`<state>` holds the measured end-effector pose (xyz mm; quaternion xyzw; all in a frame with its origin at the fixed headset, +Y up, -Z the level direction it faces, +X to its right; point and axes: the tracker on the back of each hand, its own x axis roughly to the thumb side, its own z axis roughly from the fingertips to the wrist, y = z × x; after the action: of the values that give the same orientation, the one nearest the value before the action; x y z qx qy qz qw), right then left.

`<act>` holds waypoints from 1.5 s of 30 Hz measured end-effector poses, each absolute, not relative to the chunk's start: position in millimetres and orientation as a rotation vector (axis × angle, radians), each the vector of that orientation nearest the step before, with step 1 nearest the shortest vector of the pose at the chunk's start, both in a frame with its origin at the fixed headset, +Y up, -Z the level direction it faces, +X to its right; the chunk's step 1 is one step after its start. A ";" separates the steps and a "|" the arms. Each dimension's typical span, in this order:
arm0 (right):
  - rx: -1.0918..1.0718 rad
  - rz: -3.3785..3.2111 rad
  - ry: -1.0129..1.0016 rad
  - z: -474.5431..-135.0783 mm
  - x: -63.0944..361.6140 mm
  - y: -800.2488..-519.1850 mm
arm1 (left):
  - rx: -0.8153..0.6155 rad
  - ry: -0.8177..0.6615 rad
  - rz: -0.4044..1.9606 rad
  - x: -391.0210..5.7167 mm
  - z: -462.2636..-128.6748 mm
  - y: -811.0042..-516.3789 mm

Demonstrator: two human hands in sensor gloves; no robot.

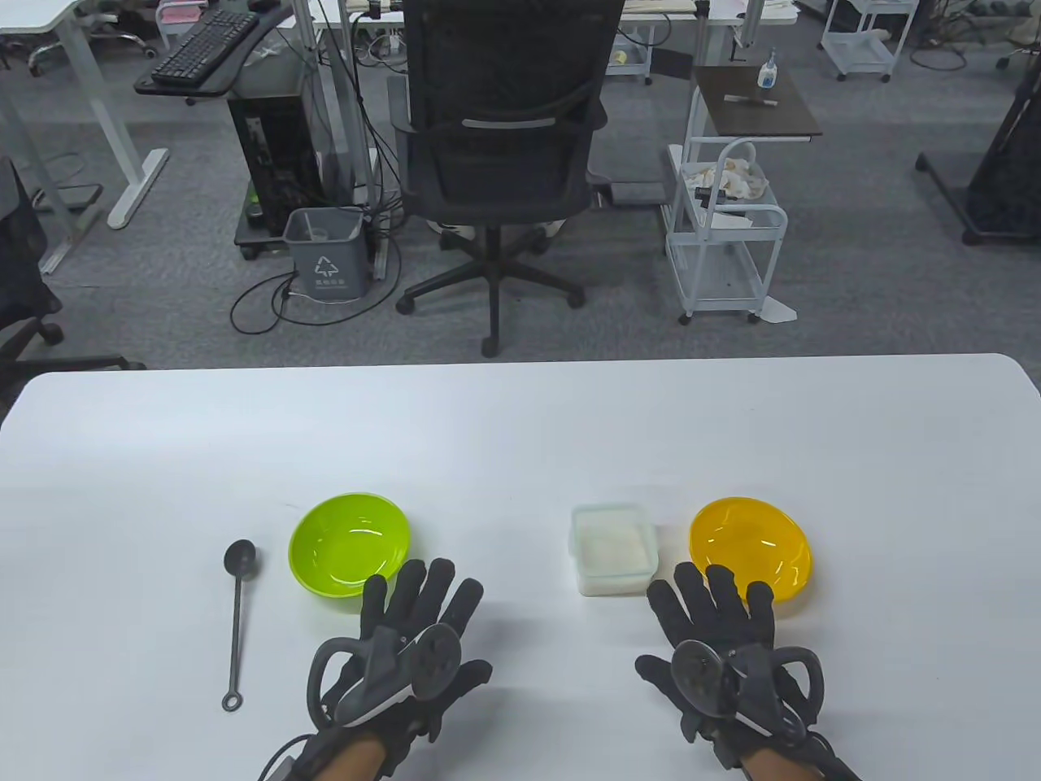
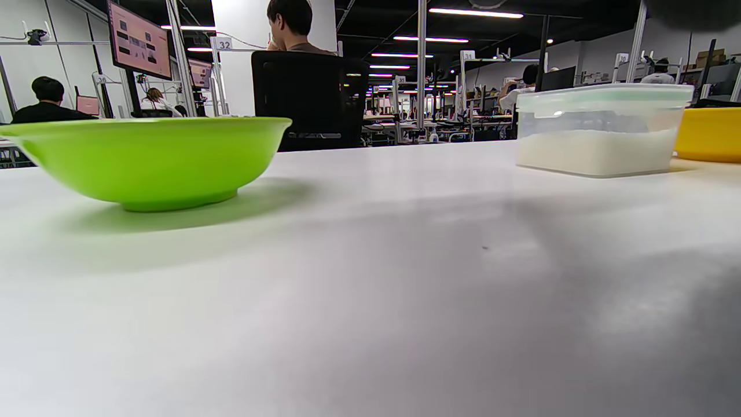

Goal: Scoop white sugar from container into bowls

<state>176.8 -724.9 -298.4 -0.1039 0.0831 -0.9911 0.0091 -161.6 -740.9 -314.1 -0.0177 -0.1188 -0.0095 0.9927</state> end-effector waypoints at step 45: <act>-0.316 -3.091 -0.432 -442.8 127.7 -703.8 | -0.052 -0.225 -0.004 -166.0 -314.8 -738.9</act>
<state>127.7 -703.8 -442.8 -0.1008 -0.1378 -0.9853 0.0023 -166.0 -738.9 -314.8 -0.0260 -0.1120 -0.0018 0.9934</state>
